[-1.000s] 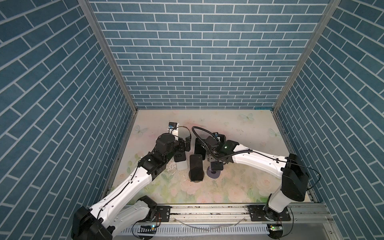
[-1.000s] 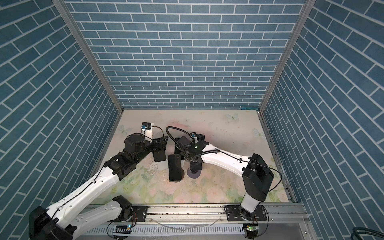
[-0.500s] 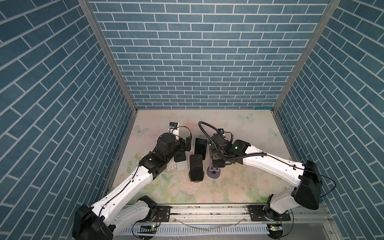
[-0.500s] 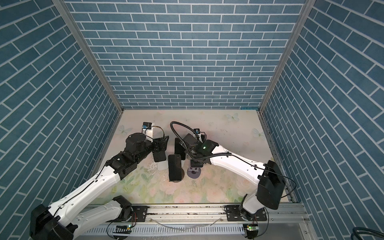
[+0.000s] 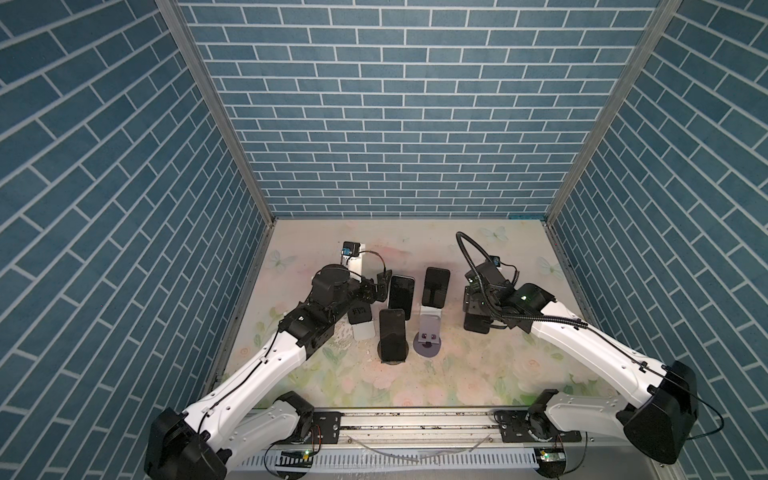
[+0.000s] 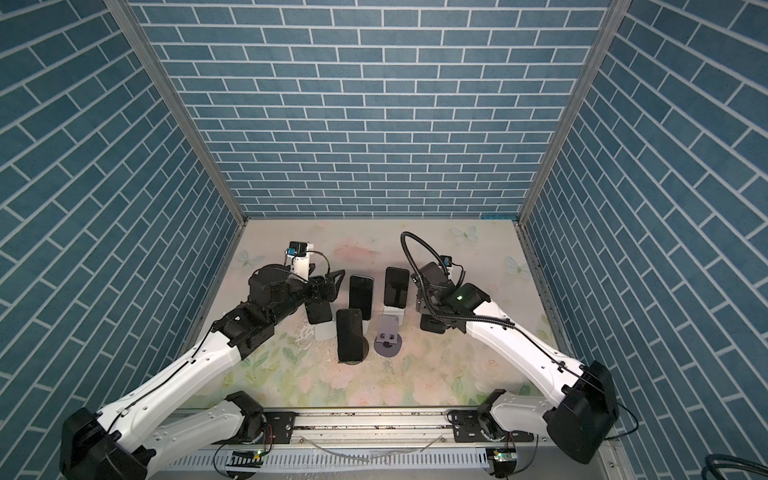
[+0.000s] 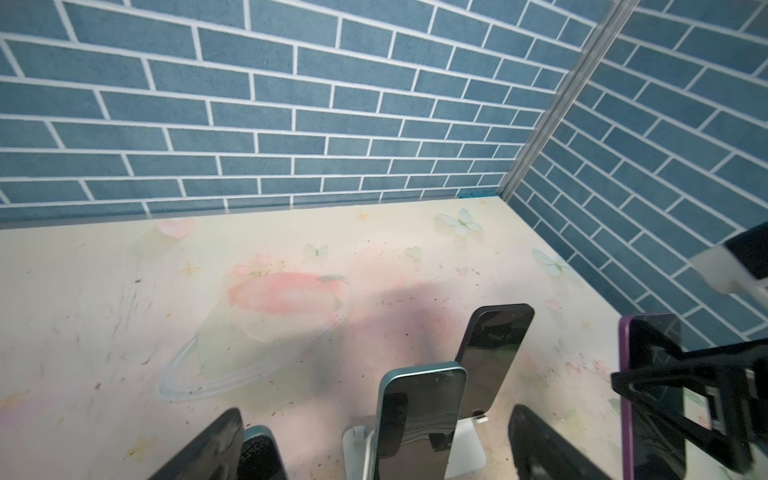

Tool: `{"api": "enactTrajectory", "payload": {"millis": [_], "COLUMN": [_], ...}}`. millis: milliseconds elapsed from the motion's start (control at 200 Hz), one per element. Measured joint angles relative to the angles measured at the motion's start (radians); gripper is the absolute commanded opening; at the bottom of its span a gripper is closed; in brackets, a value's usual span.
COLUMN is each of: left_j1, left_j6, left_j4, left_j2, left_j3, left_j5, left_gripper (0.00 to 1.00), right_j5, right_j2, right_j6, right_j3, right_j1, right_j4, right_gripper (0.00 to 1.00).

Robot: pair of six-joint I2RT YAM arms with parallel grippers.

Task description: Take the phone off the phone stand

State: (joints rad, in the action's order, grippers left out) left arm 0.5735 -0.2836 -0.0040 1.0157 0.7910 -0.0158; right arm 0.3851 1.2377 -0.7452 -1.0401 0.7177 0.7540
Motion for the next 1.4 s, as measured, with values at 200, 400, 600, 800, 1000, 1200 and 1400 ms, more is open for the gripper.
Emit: {"api": "enactTrajectory", "payload": {"millis": [200, 400, 600, 800, 1000, 1200, 1400], "left_j1": [0.0, 0.0, 0.0, 0.0, 0.0, 0.0, 0.0], "left_j6": [0.002, 0.011, 0.011, 0.011, 0.011, 0.011, 0.011], "left_j4": [0.038, 0.045, 0.056, 0.055, 0.056, 0.055, 0.055], "left_j2": [0.0, 0.001, 0.0, -0.01, -0.026, -0.026, -0.029], "left_j3": [0.0, 0.0, -0.014, -0.04, -0.046, -0.046, -0.046], "left_j5": [-0.043, -0.084, -0.087, -0.075, -0.054, -0.047, -0.03], "left_gripper": [1.0, 1.0, 1.0, 1.0, 1.0, 1.0, 1.0], "right_j5": [-0.06, -0.135, -0.21, -0.279, -0.325, -0.364, -0.377], "right_j2": [0.06, 0.19, 0.35, 0.473, 0.575, 0.652, 0.691], "right_j6": [0.071, 0.164, 0.254, 0.317, 0.381, 0.433, 0.459], "right_j3": [0.041, 0.039, -0.018, -0.125, -0.202, -0.252, -0.297], "right_j1": [-0.118, -0.204, -0.266, -0.307, -0.331, -0.347, -0.35], "right_j4": [-0.037, -0.126, -0.177, -0.224, -0.255, -0.269, -0.271], "right_gripper": [0.46, 0.47, 0.47, 0.48, 0.51, 0.52, 0.53]}}
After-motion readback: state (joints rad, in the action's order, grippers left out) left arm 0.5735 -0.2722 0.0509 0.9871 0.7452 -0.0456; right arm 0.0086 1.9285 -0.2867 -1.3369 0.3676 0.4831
